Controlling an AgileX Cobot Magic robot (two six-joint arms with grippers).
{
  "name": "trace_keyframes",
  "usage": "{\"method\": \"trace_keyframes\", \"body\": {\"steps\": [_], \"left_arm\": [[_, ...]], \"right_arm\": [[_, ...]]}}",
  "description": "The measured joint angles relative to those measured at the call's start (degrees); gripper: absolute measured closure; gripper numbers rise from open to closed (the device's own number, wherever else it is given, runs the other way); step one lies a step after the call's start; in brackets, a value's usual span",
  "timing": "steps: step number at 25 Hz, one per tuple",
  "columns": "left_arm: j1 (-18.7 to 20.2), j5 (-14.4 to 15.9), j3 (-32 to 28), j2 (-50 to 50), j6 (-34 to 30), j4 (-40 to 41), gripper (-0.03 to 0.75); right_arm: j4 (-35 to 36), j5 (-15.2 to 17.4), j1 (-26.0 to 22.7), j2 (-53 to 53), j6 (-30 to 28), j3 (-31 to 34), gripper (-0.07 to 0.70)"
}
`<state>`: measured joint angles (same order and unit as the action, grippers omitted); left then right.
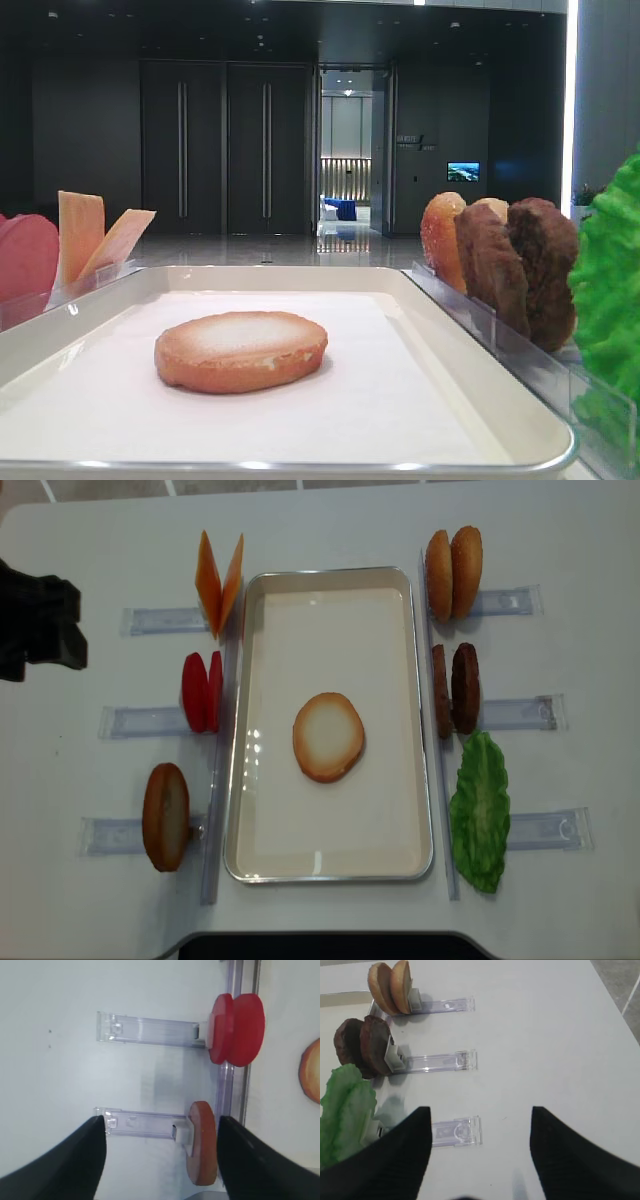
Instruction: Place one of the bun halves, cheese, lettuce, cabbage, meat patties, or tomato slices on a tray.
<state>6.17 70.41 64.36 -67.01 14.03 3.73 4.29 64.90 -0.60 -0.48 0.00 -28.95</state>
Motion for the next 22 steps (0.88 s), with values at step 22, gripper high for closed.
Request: {"method": "trace_keyframes", "body": {"steps": [22], "left_arm": [[-7.9,0.4,-7.73,5.51,-8.37,1.06,0.192]], "right_arm": [[0.05,0.0,0.0,0.0,0.0,0.0,0.219]]}}
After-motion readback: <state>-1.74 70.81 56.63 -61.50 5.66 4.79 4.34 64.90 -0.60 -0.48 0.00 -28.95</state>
